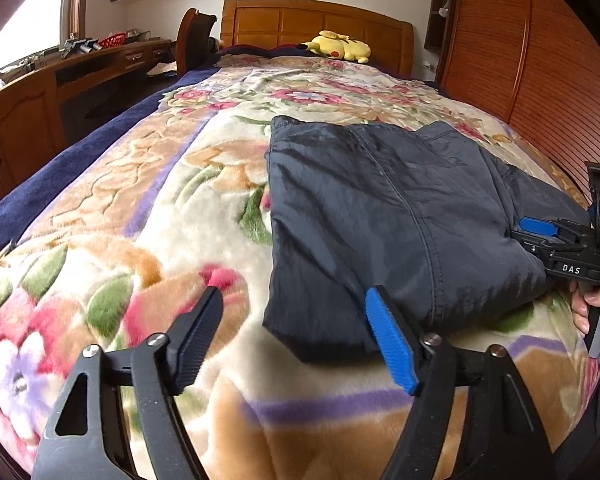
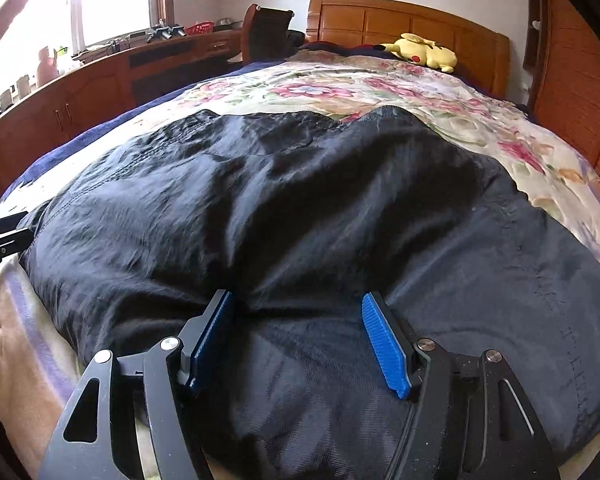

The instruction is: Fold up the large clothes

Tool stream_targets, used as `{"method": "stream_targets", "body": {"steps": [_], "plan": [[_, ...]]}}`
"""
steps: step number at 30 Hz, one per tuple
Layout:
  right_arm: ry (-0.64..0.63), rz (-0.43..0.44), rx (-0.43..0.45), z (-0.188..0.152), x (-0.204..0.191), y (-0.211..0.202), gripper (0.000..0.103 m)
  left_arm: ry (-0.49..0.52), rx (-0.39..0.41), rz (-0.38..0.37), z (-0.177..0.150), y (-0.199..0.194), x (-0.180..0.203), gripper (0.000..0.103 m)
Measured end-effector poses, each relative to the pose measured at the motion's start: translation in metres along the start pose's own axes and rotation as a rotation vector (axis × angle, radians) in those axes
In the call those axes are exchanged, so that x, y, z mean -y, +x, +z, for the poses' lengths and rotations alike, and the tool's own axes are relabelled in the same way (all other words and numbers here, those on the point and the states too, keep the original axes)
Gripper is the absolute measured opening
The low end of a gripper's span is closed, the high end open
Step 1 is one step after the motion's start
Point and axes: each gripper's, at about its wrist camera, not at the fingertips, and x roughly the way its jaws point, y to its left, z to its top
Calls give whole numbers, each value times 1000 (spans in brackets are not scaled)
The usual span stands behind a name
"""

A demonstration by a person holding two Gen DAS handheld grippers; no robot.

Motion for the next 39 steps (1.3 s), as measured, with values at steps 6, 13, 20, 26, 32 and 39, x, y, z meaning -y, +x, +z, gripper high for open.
{"method": "stream_targets", "body": {"steps": [6,13,20,26,32,39], "plan": [[-6,1,0,-2,-1,-5,68,-31,-23,-4,-7,1,4,63],[-7,15,-3,-4,-1,-6,69,-57,-36,-65,-1,6,12,20],[1,29,3,-5,3,-9,69,28,73,0,33,-19,43,7],[16,77,21,-10,13,-27,69,135,186,-4,83,-48,93,6],[30,45,79,-29,41,-64,69,276,246,-50,117,-53,168,6],[112,-68,119,-61,98,-100,69,400,253,-164,139,-41,262,5]]}}
